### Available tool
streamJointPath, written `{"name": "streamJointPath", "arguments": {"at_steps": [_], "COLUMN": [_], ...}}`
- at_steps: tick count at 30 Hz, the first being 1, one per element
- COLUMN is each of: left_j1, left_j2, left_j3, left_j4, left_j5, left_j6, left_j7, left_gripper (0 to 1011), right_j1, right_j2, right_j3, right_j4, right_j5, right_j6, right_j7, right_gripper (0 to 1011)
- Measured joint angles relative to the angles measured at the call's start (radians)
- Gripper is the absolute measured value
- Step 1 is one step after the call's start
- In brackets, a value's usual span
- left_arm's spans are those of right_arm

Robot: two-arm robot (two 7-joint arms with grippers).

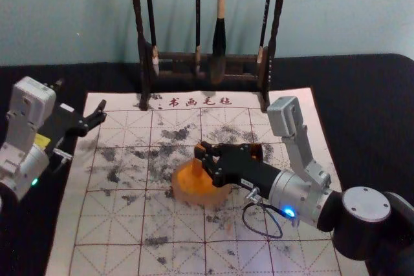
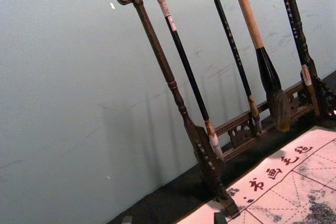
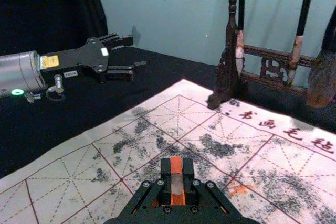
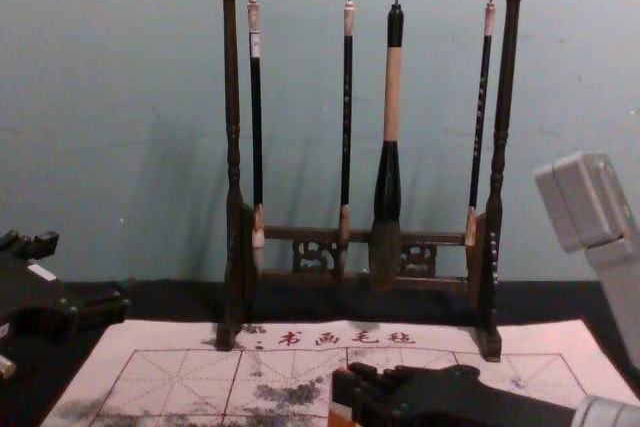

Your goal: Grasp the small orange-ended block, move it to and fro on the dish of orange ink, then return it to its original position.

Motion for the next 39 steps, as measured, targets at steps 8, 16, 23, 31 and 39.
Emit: {"name": "streamJointPath", "arguments": {"at_steps": [8, 16, 23, 31, 39], "left_j1": [0.0, 0.0, 0.0, 0.0, 0.0], "left_j2": [0.0, 0.0, 0.0, 0.0, 0.0], "left_j3": [0.0, 0.0, 0.0, 0.0, 0.0], "left_j4": [0.0, 0.0, 0.0, 0.0, 0.0], "left_j5": [0.0, 0.0, 0.0, 0.0, 0.0], "left_j6": [0.0, 0.0, 0.0, 0.0, 0.0], "left_j7": [0.0, 0.0, 0.0, 0.0, 0.0], "left_gripper": [1001, 1001, 1001, 1001, 1001], "right_j1": [-0.004, -0.005, -0.007, -0.009, -0.023], "right_j2": [0.002, 0.003, 0.004, 0.006, 0.023], "right_j3": [0.011, 0.015, 0.016, 0.021, 0.036], "right_j4": [0.001, -0.001, -0.006, -0.017, -0.077], "right_j5": [0.004, 0.006, 0.007, 0.013, 0.038], "right_j6": [0.001, 0.002, 0.003, 0.003, 0.016], "right_j7": [-0.003, -0.003, -0.002, -0.001, 0.002], "right_gripper": [126, 126, 126, 126, 126]}}
